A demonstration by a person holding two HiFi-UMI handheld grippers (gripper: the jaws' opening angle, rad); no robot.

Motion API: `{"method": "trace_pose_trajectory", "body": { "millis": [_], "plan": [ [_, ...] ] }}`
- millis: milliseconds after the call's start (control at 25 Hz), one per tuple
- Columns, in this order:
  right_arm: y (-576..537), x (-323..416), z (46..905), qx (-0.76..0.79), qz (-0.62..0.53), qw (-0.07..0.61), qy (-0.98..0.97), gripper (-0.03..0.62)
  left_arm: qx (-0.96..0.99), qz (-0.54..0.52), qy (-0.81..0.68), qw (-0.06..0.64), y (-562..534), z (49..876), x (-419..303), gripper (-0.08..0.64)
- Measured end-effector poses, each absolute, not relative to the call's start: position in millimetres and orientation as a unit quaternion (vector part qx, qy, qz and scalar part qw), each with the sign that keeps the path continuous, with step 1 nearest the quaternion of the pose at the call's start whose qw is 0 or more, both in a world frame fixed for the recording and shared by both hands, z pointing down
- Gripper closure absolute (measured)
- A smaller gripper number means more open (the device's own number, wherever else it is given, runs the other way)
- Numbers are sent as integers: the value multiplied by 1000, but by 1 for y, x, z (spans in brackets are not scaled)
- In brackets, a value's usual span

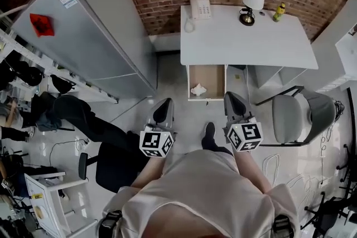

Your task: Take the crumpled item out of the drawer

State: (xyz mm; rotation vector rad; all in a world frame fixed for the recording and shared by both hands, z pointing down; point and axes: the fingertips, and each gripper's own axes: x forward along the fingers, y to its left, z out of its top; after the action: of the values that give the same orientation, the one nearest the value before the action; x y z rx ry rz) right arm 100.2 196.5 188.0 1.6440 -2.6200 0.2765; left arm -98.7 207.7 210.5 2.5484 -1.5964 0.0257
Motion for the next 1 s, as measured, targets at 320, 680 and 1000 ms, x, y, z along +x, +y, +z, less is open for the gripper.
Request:
{"method": "trace_pose_trajectory", "body": {
  "millis": [320,680,1000],
  "plan": [
    [81,112,192,478,87,34,-873,584,826,7,-560,65,97,204,-71,551],
    [12,108,195,453,92,41,-886,584,816,-1,-572,77,29,207,-63,552],
    [-33,89,196,488,104,36,-866,584,836,12,-543,78,-29,209,-88,552]
  ]
}}
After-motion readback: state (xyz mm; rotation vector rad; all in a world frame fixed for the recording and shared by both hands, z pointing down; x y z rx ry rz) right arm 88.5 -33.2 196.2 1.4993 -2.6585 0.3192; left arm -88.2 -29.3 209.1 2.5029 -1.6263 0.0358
